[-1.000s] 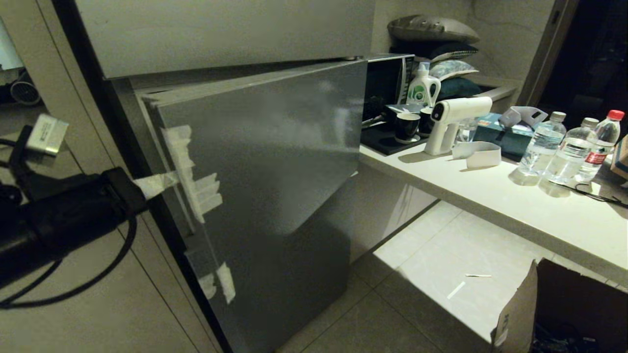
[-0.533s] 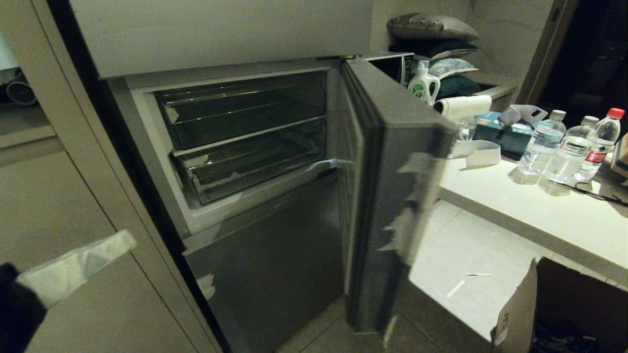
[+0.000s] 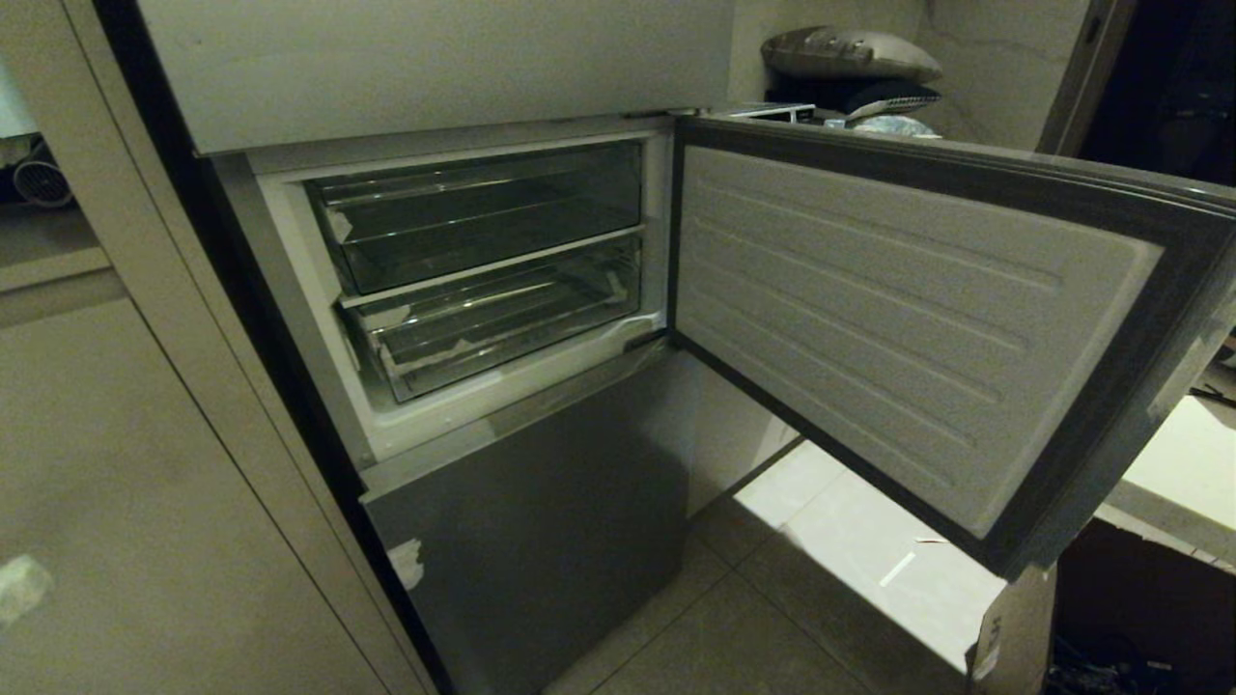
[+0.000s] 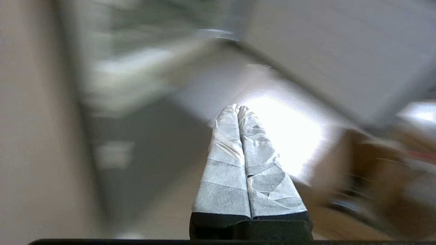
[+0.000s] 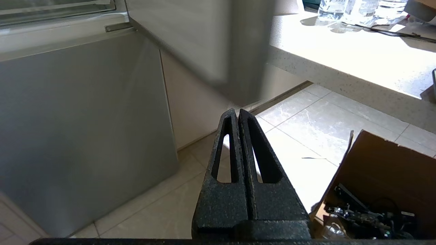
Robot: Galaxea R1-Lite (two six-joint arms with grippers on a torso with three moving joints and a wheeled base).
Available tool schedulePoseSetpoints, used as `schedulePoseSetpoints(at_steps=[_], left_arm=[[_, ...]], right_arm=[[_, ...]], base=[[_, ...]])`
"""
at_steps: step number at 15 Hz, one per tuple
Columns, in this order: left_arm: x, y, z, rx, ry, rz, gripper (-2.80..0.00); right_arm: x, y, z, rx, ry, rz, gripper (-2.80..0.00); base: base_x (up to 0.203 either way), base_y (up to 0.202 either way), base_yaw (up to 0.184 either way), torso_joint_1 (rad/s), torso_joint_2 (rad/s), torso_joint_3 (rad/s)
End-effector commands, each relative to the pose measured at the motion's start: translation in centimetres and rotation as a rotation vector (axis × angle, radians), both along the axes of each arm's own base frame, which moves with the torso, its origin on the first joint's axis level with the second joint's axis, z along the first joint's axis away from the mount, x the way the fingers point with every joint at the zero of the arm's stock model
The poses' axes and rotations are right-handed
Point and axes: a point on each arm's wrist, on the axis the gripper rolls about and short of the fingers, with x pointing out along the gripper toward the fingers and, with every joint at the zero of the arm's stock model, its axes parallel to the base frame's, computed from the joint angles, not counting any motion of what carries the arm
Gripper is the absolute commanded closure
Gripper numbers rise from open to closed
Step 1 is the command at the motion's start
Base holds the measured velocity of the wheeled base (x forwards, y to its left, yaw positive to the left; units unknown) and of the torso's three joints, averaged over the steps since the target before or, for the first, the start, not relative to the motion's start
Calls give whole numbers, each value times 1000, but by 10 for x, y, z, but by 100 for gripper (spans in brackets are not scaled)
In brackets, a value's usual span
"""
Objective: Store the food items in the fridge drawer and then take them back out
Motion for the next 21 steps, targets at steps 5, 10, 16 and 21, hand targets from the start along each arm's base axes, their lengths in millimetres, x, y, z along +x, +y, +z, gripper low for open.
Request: schedulePoseSetpoints(at_steps=[5,10,16,21], left_arm=[[-16,13,12,33,-25,455,0],[-47,8,-21,75,-9,715,0],[-30,3,-103,168,220,345,0],[-24,1,-124,205,367,77,0]], right_arm=[[2,0,-8,-7,30,-1,0],[3,0,-3,-29,40,15,0],[28,5,66,72,149,222,0],[53,6,76,96,269,265,0]], base=[[0,0,0,0,0,0],[0,0,0,0,0,0],[0,0,0,0,0,0],[0,0,0,0,0,0]])
